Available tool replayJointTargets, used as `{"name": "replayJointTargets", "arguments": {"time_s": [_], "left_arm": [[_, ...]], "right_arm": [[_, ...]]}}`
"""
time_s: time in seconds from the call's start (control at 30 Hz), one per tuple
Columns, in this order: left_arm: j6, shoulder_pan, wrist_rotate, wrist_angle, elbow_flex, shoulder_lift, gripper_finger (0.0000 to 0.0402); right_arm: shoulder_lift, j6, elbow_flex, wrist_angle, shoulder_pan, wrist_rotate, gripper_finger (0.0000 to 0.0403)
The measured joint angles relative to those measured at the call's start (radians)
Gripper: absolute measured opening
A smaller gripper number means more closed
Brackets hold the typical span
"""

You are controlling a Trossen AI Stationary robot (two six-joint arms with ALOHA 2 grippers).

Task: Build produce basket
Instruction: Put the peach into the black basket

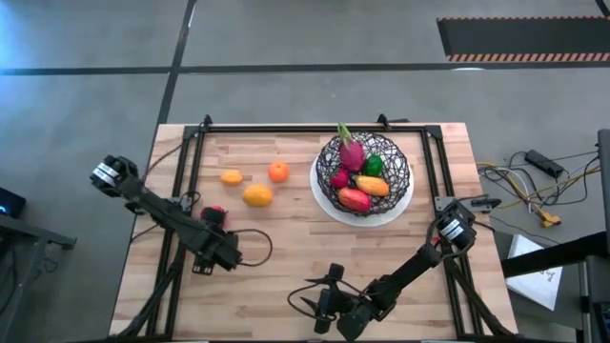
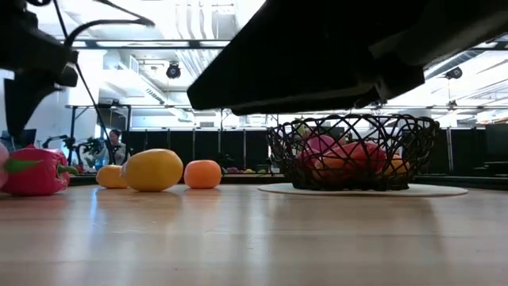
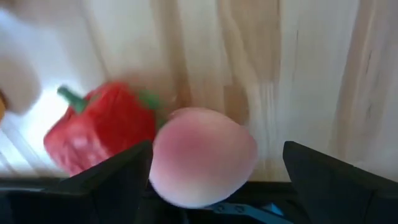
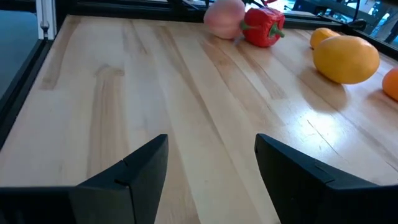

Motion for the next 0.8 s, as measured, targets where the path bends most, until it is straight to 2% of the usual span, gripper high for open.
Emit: {"name": "replayJointTargets", "arguments": {"time_s": [0.17, 0.4, 0.63, 0.8], "left_arm": [[-0.159, -0.015, -0.022, 0.000, -0.042, -0.136, 0.0343], [-0.390, -0.057, -0.022, 0.038, -0.182, -0.295, 0.0343], [-0.404, -0.100, -0.028, 0.207, -0.319, -0.370, 0.0343], [-0.361, -0.105, -0.051, 0.253, -0.360, -0.332, 0.0343]], "right_arm": [[0.000, 0.005, -0.004, -0.001, 0.000, 0.000, 0.0233], [0.000, 0.033, -0.006, -0.004, 0.000, -0.003, 0.0233], [0.000, 0.034, -0.006, -0.005, 0.001, -0.011, 0.0233], [0.000, 0.034, -0.006, -0.004, 0.000, -0.022, 0.0233]]}}
